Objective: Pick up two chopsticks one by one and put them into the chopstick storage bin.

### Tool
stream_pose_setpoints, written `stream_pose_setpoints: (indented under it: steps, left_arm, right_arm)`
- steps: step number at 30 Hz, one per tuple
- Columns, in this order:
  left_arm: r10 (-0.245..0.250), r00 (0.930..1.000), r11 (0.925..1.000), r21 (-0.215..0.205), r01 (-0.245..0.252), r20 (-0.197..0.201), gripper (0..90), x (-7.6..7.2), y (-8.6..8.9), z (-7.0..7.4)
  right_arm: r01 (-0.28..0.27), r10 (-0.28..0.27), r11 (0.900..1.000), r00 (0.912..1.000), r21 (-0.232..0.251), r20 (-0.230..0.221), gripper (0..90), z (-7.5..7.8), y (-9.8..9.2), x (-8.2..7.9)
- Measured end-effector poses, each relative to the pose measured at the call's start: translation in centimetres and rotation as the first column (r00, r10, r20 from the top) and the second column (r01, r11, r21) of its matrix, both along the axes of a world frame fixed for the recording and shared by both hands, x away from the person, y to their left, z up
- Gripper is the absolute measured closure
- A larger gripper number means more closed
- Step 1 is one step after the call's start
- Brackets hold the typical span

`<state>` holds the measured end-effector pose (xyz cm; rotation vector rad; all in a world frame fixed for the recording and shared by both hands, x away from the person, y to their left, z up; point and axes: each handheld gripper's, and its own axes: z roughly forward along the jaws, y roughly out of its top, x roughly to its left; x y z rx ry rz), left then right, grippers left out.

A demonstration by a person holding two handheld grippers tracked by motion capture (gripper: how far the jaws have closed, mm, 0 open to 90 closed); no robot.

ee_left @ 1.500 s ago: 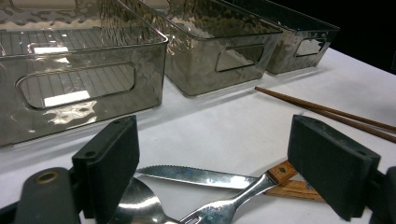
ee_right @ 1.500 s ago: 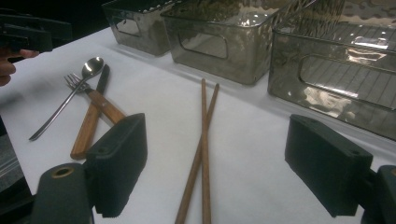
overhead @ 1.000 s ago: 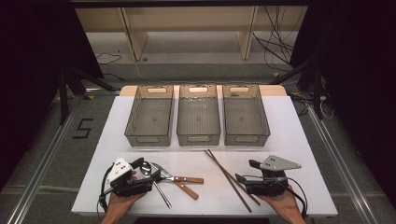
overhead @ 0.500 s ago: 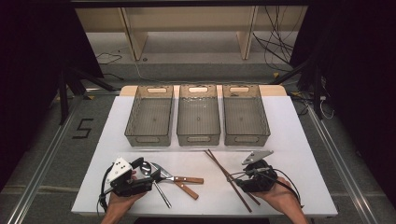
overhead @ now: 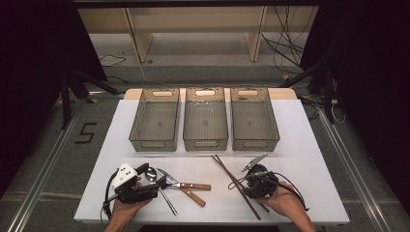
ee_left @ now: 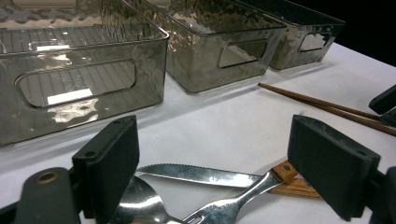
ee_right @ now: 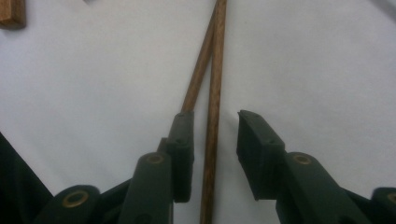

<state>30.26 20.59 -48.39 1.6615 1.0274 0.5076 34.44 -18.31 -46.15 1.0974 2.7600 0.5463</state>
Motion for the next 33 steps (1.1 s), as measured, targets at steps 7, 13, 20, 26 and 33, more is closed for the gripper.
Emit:
stream_pose_setpoints:
  steps: [7,13,20,26,33]
  left_arm:
    - [-0.002,1.0,1.0,-0.002,0.002,0.002,16.4,0.0,0.0,0.0]
    - [-0.005,1.0,1.0,0.003,0.005,0.005,16.4,0.0,-0.1,0.0]
    - [-0.004,1.0,1.0,0.006,0.004,0.002,16.4,0.0,0.0,0.0]
    - [0.004,0.9999,1.0,0.0,-0.004,-0.013,16.4,0.1,-0.1,0.1]
    - [-0.018,0.9987,0.9996,-0.024,0.017,-0.048,16.4,0.1,-1.5,1.1]
  right_arm:
    - [0.003,-0.003,0.998,1.0,-0.065,-0.004,74.8,-0.3,0.7,0.2]
    - [-0.004,0.003,0.997,0.9999,-0.075,-0.012,82.1,-0.3,1.0,0.2]
    - [0.003,-0.004,0.999,0.9999,-0.049,-0.014,85.1,-0.3,0.6,0.5]
    - [-0.005,0.005,1.0,0.999,0.02,0.045,85.2,1.2,0.3,0.1]
    - [-0.034,0.014,0.99,0.9899,0.139,0.141,85.2,3.2,0.6,-0.1]
